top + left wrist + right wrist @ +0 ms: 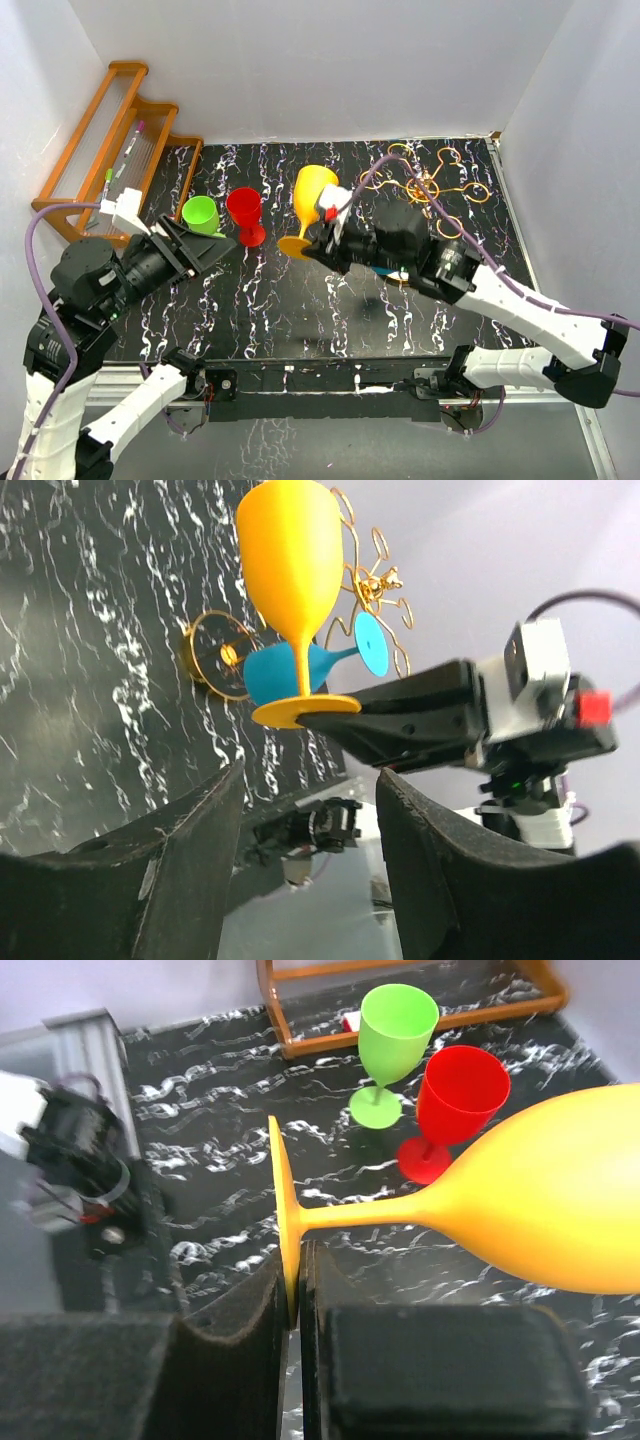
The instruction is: Take the wine glass off the wine glass rack
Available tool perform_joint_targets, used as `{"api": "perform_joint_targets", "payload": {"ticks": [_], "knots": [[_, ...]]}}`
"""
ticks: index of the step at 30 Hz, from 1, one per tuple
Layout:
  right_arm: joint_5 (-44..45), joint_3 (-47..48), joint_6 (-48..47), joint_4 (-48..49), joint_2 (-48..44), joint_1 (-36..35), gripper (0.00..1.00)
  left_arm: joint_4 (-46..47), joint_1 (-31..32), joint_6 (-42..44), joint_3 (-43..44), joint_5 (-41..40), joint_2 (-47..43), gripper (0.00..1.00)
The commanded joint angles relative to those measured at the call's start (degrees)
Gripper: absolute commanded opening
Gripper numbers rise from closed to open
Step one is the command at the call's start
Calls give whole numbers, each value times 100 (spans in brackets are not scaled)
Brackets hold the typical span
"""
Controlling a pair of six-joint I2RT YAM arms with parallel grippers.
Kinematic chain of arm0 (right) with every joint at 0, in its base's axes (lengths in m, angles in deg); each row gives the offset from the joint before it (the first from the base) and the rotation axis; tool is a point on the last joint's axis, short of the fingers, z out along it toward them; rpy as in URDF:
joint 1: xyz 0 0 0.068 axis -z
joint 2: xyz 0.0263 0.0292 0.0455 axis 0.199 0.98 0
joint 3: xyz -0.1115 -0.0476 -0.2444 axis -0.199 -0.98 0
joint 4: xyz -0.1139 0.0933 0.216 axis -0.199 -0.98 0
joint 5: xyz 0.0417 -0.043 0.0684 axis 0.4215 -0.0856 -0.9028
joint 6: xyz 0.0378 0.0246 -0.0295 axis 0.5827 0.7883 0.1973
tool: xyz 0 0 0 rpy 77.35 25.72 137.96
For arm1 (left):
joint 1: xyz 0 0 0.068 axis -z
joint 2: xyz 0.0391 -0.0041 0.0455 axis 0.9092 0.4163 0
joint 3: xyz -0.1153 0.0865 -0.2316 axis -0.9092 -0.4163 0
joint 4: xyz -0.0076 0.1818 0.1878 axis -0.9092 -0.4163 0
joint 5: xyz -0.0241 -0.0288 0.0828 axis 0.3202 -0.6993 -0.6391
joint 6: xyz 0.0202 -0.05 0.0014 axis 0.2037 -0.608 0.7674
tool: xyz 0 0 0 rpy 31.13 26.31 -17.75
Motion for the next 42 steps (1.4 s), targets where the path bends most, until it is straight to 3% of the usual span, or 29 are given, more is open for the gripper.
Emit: {"api": "perform_joint_targets", "payload": {"ticks": [1, 4, 8, 16, 33, 42], "knots": [[1384, -809, -2021, 1754, -457, -895, 8, -357, 0, -1208, -451, 315, -158, 54], [2066, -1442, -3073, 2647, -505, -1693, 8, -125, -1, -1586, -818, 667, -228, 55], [2991, -1607, -3864, 3323, -168, -2332, 8, 243, -1, -1886, -1171, 1003, -314, 56], [4115, -1898, -4905, 4662, 239, -2798, 8, 113, 2, -1875, -1339, 1097, -496, 56], [4603, -2719, -6362, 6146, 211, -3242, 8, -98, -1, -1892, -1215, 919, -602, 56], [4607, -2633, -6447, 6523, 407, -3337, 8, 552, -1, -2161, -1734, 1353, -631, 55]]}}
